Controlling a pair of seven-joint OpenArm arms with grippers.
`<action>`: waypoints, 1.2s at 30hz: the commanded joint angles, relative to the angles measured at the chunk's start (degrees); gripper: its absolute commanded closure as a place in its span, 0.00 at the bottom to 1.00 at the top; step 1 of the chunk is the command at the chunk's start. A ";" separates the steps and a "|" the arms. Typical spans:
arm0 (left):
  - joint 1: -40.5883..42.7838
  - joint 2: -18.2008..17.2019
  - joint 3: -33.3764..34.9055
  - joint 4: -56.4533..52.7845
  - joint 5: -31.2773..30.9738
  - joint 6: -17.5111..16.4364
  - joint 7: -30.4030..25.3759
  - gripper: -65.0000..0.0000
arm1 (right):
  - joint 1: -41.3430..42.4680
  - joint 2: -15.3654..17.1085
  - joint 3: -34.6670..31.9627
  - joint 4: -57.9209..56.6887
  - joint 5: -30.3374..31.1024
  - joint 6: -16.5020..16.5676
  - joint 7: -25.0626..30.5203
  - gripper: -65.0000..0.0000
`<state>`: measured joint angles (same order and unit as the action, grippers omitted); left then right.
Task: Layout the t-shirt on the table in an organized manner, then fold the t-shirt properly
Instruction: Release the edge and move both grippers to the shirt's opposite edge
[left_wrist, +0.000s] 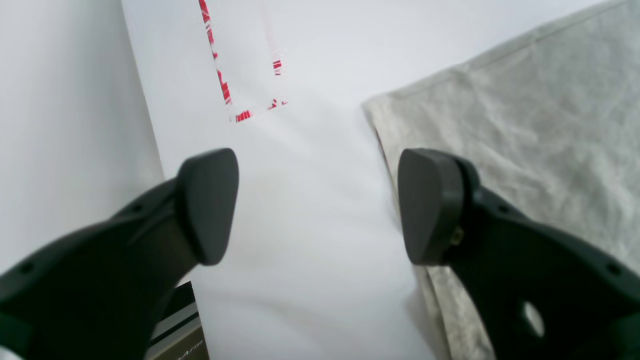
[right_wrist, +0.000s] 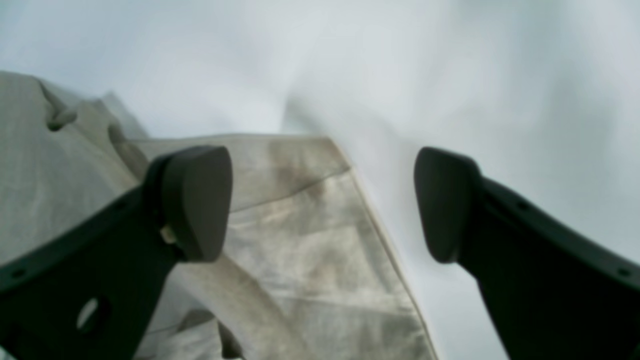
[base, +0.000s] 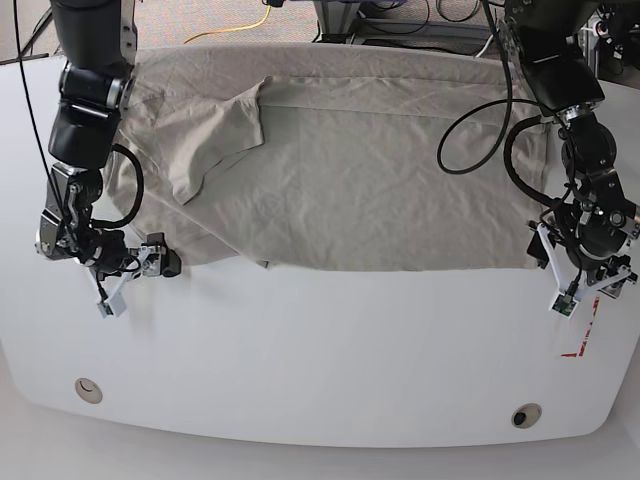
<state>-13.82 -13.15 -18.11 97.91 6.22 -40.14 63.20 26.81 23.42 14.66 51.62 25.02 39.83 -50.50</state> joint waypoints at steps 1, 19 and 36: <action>-1.34 -0.79 -0.31 0.77 -0.02 0.14 -0.91 0.29 | 1.90 0.98 -0.63 -0.58 0.87 0.17 2.98 0.16; -0.64 -0.79 -0.31 -0.72 -0.02 0.14 -1.00 0.29 | -0.30 -1.13 -2.30 -3.66 0.87 0.17 4.65 0.17; -1.87 -0.88 -3.12 -20.85 -0.28 0.14 -14.72 0.29 | -1.36 -2.72 -2.30 -3.57 0.96 0.17 4.57 0.50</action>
<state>-13.67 -13.30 -21.02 76.84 6.48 -40.12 50.96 24.58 19.99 12.36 47.57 26.35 40.07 -44.73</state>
